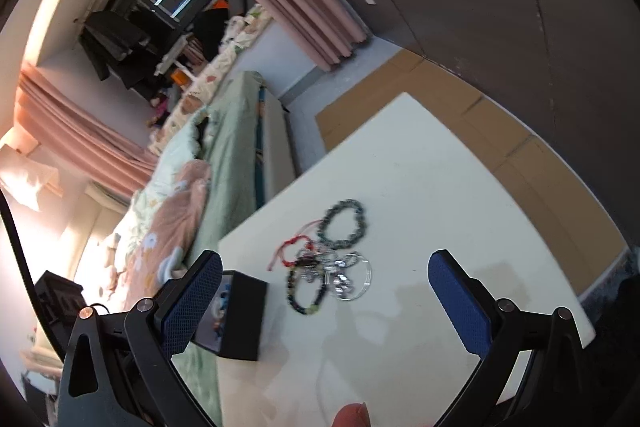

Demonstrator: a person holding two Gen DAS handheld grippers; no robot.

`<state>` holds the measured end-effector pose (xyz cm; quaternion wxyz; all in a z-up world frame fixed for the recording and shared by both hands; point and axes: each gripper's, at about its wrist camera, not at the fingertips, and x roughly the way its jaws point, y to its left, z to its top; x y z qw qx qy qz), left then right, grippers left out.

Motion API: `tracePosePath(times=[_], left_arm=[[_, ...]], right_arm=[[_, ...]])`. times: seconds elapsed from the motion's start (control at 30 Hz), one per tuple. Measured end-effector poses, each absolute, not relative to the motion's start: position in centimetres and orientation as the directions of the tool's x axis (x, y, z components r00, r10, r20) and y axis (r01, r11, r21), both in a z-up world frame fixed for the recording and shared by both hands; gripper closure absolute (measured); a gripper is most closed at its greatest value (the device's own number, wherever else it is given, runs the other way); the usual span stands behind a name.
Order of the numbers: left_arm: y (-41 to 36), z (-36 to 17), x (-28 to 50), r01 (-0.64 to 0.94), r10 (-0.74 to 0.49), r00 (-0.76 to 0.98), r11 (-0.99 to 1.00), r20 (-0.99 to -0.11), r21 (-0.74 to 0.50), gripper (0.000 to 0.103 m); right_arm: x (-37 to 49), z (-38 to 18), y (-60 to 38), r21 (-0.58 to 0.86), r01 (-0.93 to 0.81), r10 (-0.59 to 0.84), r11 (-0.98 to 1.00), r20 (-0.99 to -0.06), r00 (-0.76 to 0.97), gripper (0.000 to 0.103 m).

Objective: Organize jewelry
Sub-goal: 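Move the left gripper over the pile and grasp the dark bead bracelet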

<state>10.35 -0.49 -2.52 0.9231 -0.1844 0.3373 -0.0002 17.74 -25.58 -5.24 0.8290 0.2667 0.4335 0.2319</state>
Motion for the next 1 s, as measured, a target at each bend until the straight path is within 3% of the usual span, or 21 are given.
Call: tracePosePath(times=[0.23,0.3,0.33,0.57,0.67,0.83,1.0], left_arm=[[-3.3,-5.1,12.3,-0.077,-0.139,0.685,0.962,-0.715,-0.261,0.041],[-3.7,-6.2,12.8,-0.069,-0.141,0.652,0.967,-0.745,-0.244,0.055],[-3.9,-6.8,13.1,-0.067,-0.14,0.633,0.97,-0.762,-0.233,0.057],[-5.4,-9.7,14.5,-0.038,-0.113,0.555,0.986,-0.824,-0.161,0.058],[-5.6,-10.3,14.8,-0.042,-0.106,0.544,0.987,-0.833,-0.153,0.059],[-6.5,-11.6,15.4,-0.018,-0.092,0.525,0.993,-0.846,-0.119,0.062],[-6.9,-11.8,15.5,-0.011,-0.103,0.511,0.992,-0.854,-0.126,0.074]], right_arm=[[18.7,-6.1,-26.6,0.616,-0.105,0.577,0.78,-0.645,0.501,0.0],[18.9,-6.3,-26.7,0.603,-0.096,0.562,0.792,-0.66,0.499,0.0],[19.1,-6.5,-26.8,0.596,-0.088,0.555,0.798,-0.669,0.494,0.0],[20.0,-7.1,-27.6,0.554,-0.041,0.5,0.832,-0.714,0.49,0.0],[20.4,-7.4,-27.5,0.51,-0.018,0.45,0.86,-0.742,0.498,0.015],[21.1,-8.5,-27.3,0.516,-0.003,0.462,0.857,-0.765,0.45,0.018],[21.1,-8.0,-27.4,0.504,-0.001,0.445,0.864,-0.762,0.47,0.018]])
